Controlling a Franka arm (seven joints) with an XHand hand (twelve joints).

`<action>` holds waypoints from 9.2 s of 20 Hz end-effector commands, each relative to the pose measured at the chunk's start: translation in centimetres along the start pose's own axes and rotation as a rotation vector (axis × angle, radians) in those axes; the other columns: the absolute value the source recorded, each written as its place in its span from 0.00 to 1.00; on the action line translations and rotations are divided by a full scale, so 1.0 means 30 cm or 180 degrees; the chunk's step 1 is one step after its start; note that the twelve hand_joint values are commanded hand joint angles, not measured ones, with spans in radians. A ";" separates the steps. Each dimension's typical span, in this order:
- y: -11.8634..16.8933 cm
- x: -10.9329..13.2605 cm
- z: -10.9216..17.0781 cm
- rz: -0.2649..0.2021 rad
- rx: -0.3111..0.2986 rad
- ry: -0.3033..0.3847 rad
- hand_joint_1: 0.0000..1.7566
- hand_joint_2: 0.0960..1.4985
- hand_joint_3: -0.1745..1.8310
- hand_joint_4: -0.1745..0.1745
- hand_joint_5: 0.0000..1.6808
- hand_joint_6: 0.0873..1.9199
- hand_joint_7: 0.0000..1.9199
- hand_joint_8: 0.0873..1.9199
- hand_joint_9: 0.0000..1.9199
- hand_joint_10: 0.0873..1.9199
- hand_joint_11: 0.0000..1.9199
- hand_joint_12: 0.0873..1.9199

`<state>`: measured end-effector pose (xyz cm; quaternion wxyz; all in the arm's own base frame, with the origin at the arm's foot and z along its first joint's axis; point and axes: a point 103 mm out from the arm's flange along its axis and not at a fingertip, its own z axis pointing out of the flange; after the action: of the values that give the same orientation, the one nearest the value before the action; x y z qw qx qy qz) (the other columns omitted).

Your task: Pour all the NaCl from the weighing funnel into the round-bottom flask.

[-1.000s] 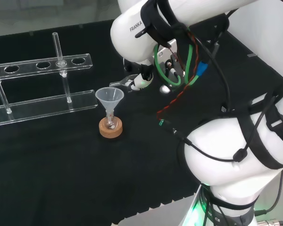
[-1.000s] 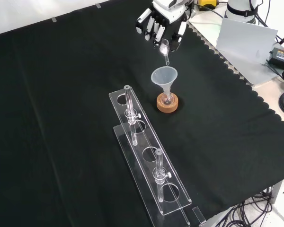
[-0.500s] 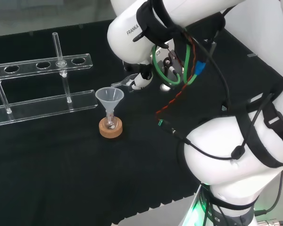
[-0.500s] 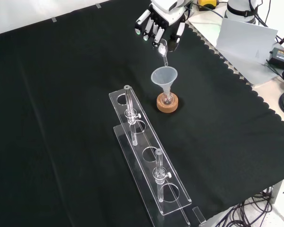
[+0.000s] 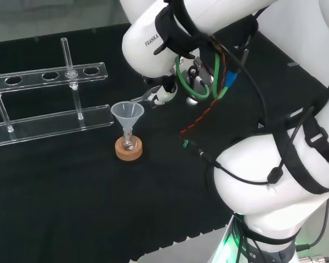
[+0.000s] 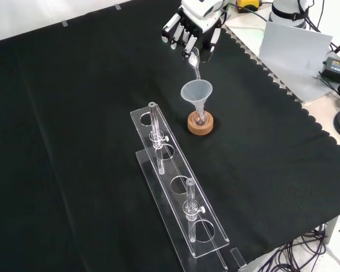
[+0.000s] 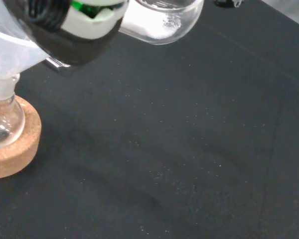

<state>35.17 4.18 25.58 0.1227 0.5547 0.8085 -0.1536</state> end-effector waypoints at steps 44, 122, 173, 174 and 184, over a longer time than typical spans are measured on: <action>0.077 -0.008 -0.055 -0.0466 -0.0052 -0.0717 0.64 0.45 0.31 1.00 0.83 0.15 0.89 0.00 0.65 0.02 0.00 0.75; 0.148 -0.076 -0.130 -0.1405 -0.0258 -0.1442 0.64 0.46 0.30 1.00 0.82 0.16 0.89 0.00 0.64 0.01 0.00 0.76; 0.216 -0.088 -0.110 -0.1946 -0.0411 -0.2029 0.64 0.46 0.30 1.00 0.81 0.17 0.89 0.00 0.64 0.01 0.00 0.76; 0.218 -0.086 -0.111 -0.1958 -0.0413 -0.2038 0.64 0.46 0.30 1.00 0.81 0.17 0.89 0.00 0.64 0.01 0.00 0.76; 0.242 -0.072 -0.143 -0.2044 -0.0440 -0.2131 0.64 0.46 0.30 1.00 0.81 0.17 0.89 0.00 0.64 0.01 0.00 0.76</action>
<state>42.46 6.19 29.26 0.3556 0.1947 0.8640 -0.2986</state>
